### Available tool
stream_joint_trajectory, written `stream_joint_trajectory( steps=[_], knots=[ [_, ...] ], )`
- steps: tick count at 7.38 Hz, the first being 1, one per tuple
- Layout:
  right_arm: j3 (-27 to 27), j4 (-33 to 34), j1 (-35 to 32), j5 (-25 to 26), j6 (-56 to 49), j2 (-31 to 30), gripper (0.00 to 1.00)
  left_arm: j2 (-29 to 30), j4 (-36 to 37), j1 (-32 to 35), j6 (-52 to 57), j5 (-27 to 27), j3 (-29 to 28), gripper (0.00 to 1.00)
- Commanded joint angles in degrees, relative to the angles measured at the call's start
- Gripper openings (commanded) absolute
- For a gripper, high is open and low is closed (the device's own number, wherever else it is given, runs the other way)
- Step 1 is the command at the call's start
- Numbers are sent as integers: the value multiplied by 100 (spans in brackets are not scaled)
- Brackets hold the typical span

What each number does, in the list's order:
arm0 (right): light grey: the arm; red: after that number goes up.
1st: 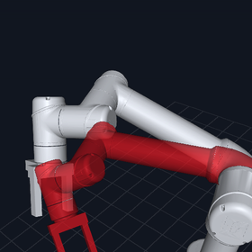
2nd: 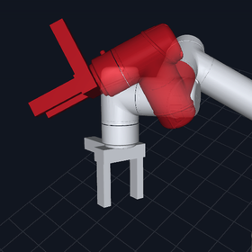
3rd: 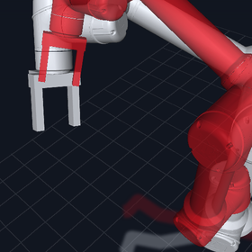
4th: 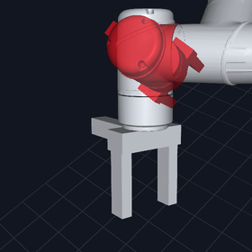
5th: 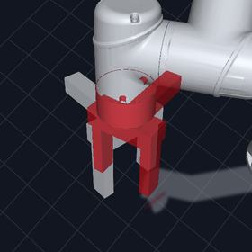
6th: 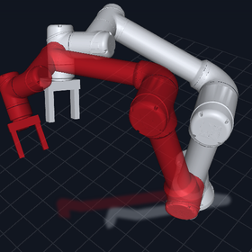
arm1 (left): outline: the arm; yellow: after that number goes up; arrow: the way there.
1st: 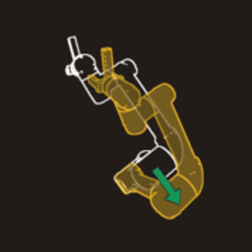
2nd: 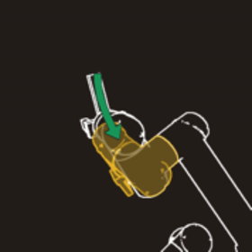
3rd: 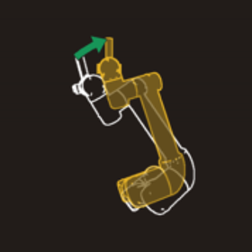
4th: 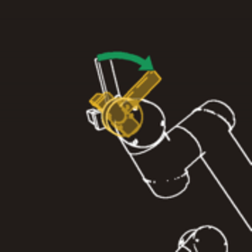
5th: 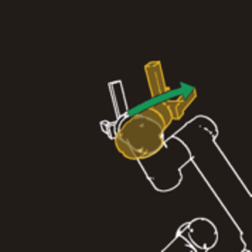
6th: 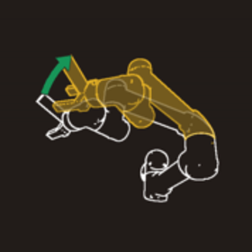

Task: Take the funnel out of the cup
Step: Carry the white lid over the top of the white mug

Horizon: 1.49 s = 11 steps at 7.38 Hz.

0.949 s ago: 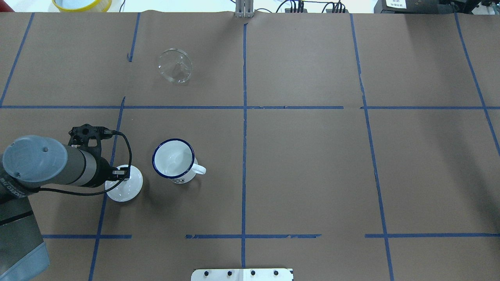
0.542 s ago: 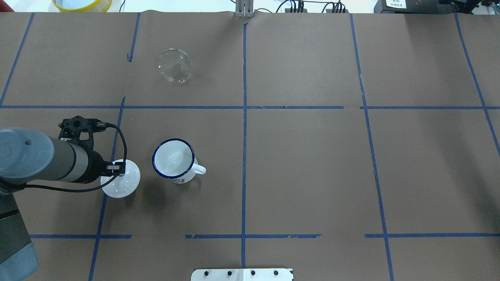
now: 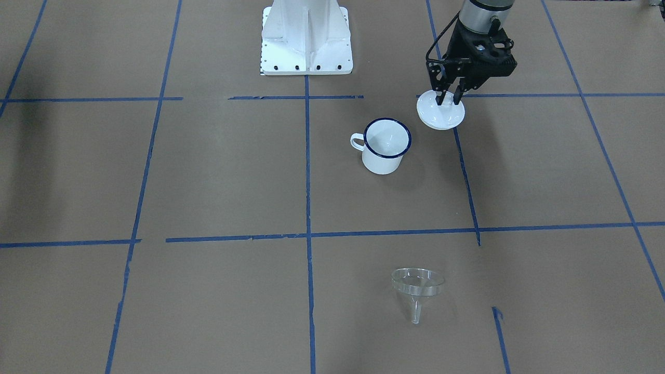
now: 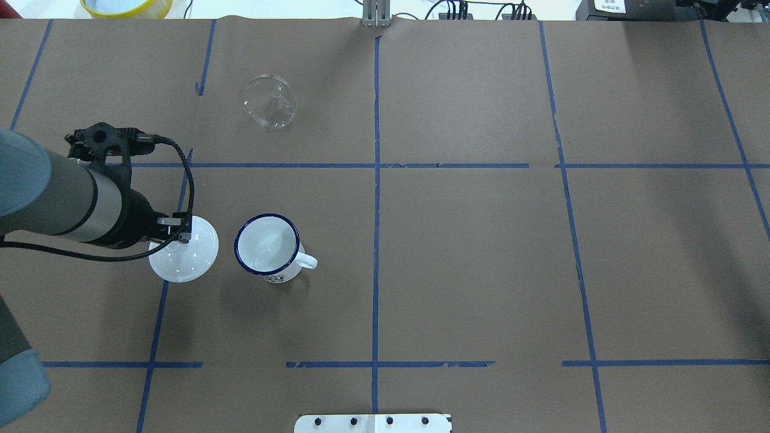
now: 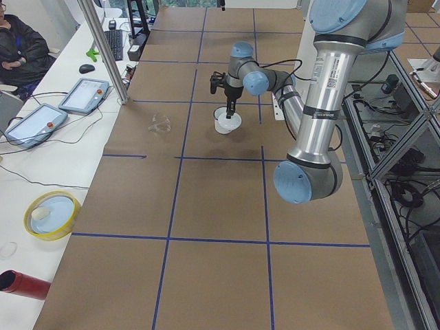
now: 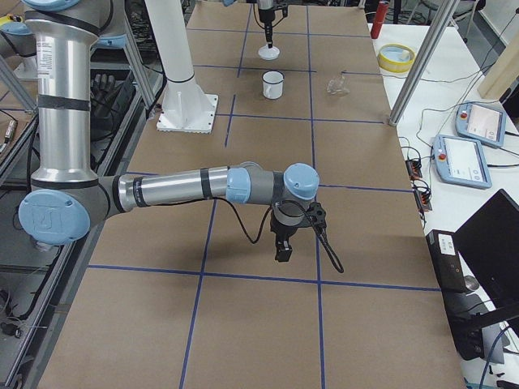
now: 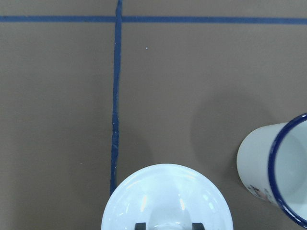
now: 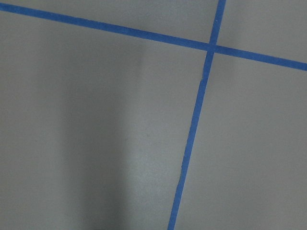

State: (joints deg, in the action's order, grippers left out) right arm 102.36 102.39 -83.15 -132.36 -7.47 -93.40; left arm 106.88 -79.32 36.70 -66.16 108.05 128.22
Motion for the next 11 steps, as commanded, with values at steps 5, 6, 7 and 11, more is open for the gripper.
stream_joint_trajectory(
  steps=[5,6,7,11],
  knots=[
    [-6,0,0,0,0,-3,100,1274,259,-49,-72,199,-1228,0],
    [-6,0,0,0,0,-3,100,1318,163,-75,-194,199,-1333,0],
    [3,0,0,0,0,-3,100,1318,-20,-145,-352,199,-1447,0],
    [3,0,0,0,0,-3,100,1301,-31,-295,-477,181,-1475,0]
  ],
)
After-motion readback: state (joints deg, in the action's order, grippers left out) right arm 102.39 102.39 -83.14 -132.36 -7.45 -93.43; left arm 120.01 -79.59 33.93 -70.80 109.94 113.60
